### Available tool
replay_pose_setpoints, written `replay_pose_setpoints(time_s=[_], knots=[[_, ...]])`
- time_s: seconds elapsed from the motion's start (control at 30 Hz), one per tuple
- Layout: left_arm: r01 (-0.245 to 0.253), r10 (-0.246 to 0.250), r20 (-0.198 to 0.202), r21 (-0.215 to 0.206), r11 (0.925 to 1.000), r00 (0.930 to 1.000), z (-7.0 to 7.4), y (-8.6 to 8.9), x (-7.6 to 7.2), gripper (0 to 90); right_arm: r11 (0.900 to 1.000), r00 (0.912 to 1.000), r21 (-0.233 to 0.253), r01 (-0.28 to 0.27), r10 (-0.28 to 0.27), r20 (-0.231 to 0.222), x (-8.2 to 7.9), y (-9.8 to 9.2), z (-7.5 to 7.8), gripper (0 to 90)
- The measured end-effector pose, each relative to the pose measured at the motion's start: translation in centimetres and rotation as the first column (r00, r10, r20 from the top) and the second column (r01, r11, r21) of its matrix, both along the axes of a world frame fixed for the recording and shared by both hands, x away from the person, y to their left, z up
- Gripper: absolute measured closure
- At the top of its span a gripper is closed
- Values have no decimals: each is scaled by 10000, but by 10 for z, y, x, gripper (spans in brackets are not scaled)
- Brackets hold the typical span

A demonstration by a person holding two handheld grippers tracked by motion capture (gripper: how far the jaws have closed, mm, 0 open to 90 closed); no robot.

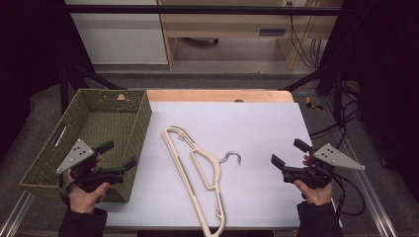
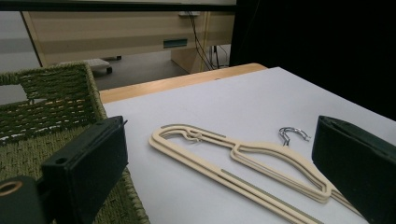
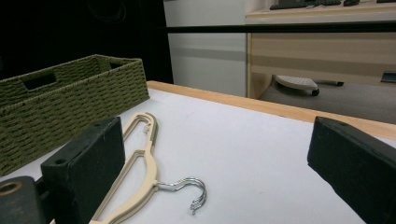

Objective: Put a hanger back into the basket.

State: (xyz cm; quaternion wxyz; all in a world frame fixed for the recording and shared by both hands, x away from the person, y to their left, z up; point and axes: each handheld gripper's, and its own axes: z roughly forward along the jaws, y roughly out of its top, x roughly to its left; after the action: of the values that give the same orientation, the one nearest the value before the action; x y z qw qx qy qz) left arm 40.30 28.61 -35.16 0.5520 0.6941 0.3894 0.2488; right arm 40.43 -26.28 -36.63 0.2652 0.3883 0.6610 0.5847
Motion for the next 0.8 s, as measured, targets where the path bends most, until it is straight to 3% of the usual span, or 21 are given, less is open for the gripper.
replay_pose_setpoints(time_s=[0.23,0.3,0.57,0.8], knots=[[-61,60,-9,-125,9999,10000,2,-7,-1,41,10000,10000,71,-6,5,21,0,-2,0,48],[31,-31,8,18,10000,10000,2,-13,0,41,10000,10000,32,3,-3,-12,0,-1,0,48],[557,-547,-262,400,9976,9982,0,-37,5,42,9999,9999,-84,-125,124,-104,1,3,-3,49],[1194,-1159,-499,733,9901,9920,0,-69,19,42,9998,9997,-75,-204,203,-165,2,4,-4,49]])
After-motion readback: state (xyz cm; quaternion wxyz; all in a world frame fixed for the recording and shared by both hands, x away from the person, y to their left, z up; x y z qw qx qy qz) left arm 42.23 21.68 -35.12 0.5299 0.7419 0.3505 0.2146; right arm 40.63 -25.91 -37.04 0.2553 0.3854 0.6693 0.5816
